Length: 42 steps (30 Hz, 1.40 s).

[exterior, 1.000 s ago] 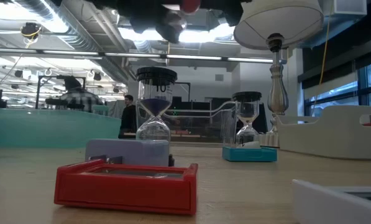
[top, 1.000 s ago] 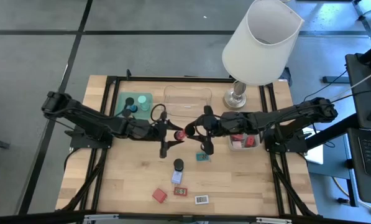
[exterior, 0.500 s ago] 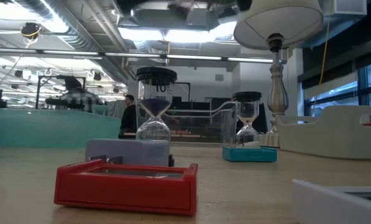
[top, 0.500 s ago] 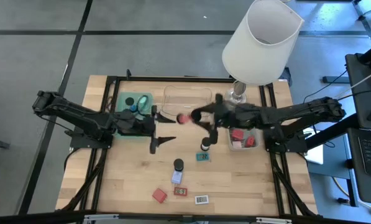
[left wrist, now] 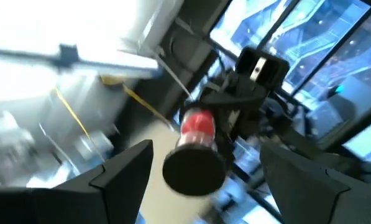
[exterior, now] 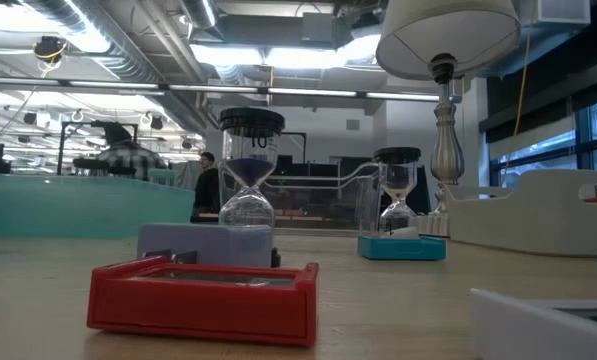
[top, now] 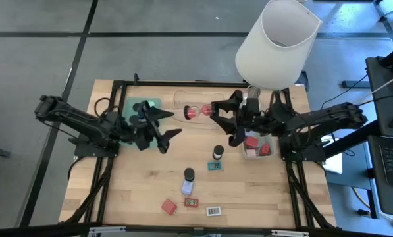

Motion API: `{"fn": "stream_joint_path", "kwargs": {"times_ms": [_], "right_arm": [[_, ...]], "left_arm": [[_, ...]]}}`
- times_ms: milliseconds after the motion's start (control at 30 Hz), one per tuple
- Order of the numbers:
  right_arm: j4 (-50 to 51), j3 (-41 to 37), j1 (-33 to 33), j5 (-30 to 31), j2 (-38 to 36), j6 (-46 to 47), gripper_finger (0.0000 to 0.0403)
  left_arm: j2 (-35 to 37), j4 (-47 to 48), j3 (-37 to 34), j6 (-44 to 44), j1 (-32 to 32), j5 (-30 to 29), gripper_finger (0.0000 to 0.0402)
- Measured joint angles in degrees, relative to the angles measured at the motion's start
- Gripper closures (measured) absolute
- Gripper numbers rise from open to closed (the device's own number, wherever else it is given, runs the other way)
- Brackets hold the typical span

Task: Pick & Place Office items
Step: Put the black and red hourglass into the green bin

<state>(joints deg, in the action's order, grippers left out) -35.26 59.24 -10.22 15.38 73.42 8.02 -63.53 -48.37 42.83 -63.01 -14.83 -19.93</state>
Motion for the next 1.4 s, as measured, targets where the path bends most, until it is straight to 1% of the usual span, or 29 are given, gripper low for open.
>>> {"fn": "stream_joint_path", "kwargs": {"times_ms": [100, 200, 300, 367, 467, 633, 733, 867, 967, 1100, 1233, 1400], "right_arm": [[-3.09, 0.01, 0.00, -0.43, 1.02, 1.65, 0.0191], [-5.85, 0.00, 0.02, -3.20, 2.07, 3.02, 0.0191], [-6.97, 0.01, -0.02, -4.07, 2.70, 3.82, 0.0191], [-6.88, 0.00, -0.02, -4.08, 3.02, 4.53, 0.0191], [-6.75, 0.00, 0.00, -4.41, 3.17, 5.03, 0.0189], [-6.78, 0.00, 0.00, -4.41, 3.17, 5.01, 0.0181], [-6.83, 0.00, 0.02, -4.30, 3.17, 4.87, 0.0185], [-6.74, 0.00, 0.00, -4.44, 3.17, 4.77, 0.0187], [-6.69, 0.00, -0.02, -4.49, 3.17, 4.50, 0.0187], [-6.24, 0.00, 0.00, -4.49, 3.17, 4.38, 0.0186], [-5.77, 0.01, 0.00, -4.42, 3.17, 3.57, 0.0186], [-4.55, 0.02, -0.02, -4.42, 3.15, 3.23, 0.0186]], "left_arm": [[-2.31, -4.98, 0.00, -6.43, 0.01, 2.51, 0.0107], [-4.62, -9.40, 0.00, -11.00, 0.11, 3.01, 0.0107], [-6.56, -13.32, 0.00, -13.21, 0.84, 3.94, 0.0107], [-7.54, -15.82, 0.00, -13.14, 1.55, 5.40, 0.0107], [-8.22, -19.31, 0.00, -9.89, 2.89, 7.06, 0.0107], [-8.41, -18.22, 0.37, -0.52, 5.49, 8.51, 0.0107], [-8.41, -15.26, 1.81, 4.22, 6.72, 8.54, 0.0107], [-8.39, -8.94, 4.55, 9.44, 8.11, 10.14, 0.0107], [-8.39, -3.96, 6.29, 12.94, 8.75, 9.74, 0.0107], [-8.39, -2.92, 6.84, 15.50, 8.87, 7.08, 0.0107], [-8.39, -2.87, 6.84, 15.94, 7.60, 3.30, 0.0107], [-8.39, -2.67, 6.84, 15.94, 5.43, 2.87, 0.0107]]}}
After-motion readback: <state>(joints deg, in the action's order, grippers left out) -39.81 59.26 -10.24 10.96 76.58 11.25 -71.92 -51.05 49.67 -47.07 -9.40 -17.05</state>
